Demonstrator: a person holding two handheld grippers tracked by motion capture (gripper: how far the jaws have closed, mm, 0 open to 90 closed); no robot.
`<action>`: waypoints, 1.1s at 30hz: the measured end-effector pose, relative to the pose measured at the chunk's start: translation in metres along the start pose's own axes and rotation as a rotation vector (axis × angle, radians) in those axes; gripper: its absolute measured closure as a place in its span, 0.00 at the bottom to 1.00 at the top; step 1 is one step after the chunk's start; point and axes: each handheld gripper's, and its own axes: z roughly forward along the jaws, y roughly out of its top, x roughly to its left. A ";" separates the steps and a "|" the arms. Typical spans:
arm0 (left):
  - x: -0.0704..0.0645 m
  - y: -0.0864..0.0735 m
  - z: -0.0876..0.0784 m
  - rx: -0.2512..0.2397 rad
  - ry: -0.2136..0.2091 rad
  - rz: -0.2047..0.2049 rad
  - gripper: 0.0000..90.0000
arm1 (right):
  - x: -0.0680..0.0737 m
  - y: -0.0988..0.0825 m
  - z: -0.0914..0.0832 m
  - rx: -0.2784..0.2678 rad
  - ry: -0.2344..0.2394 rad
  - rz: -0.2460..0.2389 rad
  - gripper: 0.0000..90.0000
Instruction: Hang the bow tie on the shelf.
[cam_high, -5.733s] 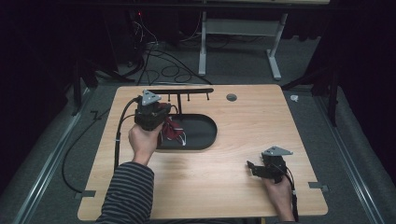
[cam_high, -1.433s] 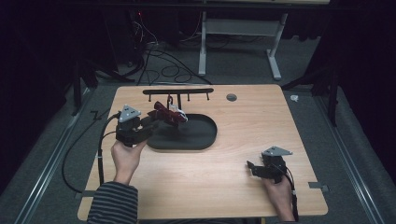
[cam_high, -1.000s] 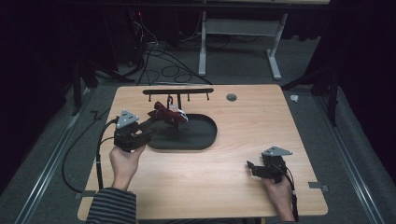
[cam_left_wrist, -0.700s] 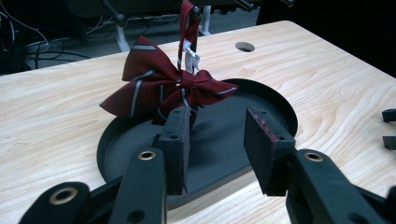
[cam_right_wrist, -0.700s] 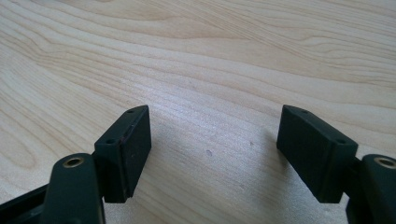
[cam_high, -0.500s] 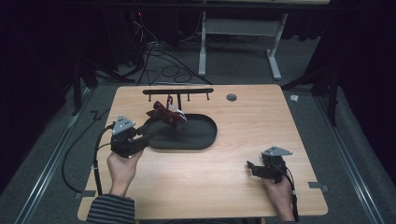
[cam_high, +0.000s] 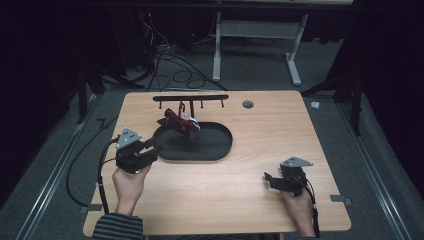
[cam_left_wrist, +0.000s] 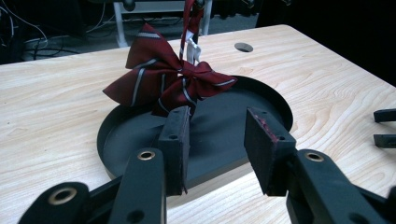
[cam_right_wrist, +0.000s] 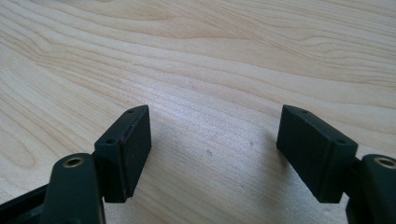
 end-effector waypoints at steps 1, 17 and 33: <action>0.000 -0.001 -0.001 -0.005 -0.002 -0.003 0.68 | 0.000 0.000 0.000 0.000 0.000 0.000 0.31; 0.000 -0.016 -0.008 -0.012 -0.011 -0.030 0.67 | 0.000 0.000 0.000 0.000 -0.001 0.000 0.31; 0.001 -0.032 -0.012 -0.009 -0.009 -0.053 0.67 | 0.000 0.000 0.000 0.000 -0.001 0.001 0.31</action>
